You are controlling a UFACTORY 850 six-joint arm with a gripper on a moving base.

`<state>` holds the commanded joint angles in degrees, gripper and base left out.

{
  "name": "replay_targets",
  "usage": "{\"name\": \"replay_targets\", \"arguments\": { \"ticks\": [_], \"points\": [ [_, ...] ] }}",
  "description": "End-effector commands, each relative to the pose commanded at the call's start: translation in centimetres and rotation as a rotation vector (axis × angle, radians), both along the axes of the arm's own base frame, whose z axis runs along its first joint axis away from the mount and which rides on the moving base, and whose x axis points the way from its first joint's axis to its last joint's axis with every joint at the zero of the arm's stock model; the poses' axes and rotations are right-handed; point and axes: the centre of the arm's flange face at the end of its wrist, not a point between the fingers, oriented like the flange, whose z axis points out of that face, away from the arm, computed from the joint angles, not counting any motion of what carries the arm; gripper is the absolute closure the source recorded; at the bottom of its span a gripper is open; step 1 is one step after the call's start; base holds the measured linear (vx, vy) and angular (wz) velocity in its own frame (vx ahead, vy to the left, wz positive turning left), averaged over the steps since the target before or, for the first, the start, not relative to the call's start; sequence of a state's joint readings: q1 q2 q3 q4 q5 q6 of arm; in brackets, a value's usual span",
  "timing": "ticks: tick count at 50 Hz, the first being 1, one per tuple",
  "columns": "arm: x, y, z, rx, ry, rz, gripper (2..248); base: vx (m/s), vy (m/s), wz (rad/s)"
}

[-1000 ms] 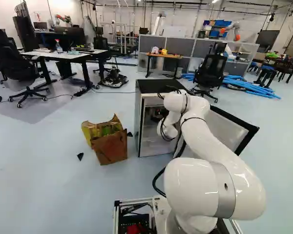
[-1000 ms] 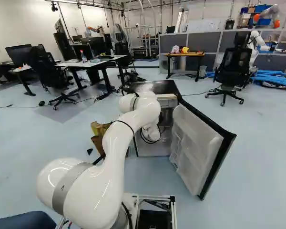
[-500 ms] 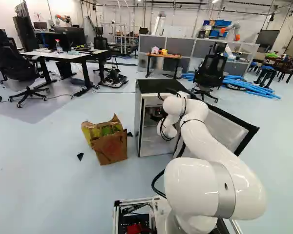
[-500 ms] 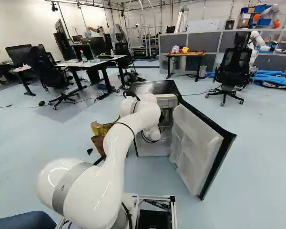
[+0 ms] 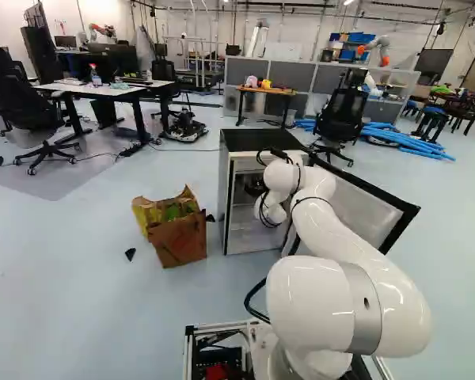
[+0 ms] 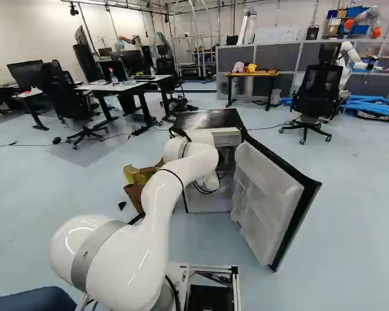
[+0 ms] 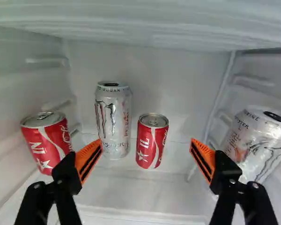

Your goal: Grab a drink from the fridge

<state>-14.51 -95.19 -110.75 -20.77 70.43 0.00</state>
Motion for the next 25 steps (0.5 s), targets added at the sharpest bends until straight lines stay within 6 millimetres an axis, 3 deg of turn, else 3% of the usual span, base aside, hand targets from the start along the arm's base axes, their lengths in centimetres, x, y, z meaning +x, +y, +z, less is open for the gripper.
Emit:
{"name": "replay_targets", "arguments": {
  "ticks": [25],
  "points": [
    [0.35,-0.22,-0.23,-0.001,-0.008,-0.011,6,0.000,0.000,0.000]
  ]
}}
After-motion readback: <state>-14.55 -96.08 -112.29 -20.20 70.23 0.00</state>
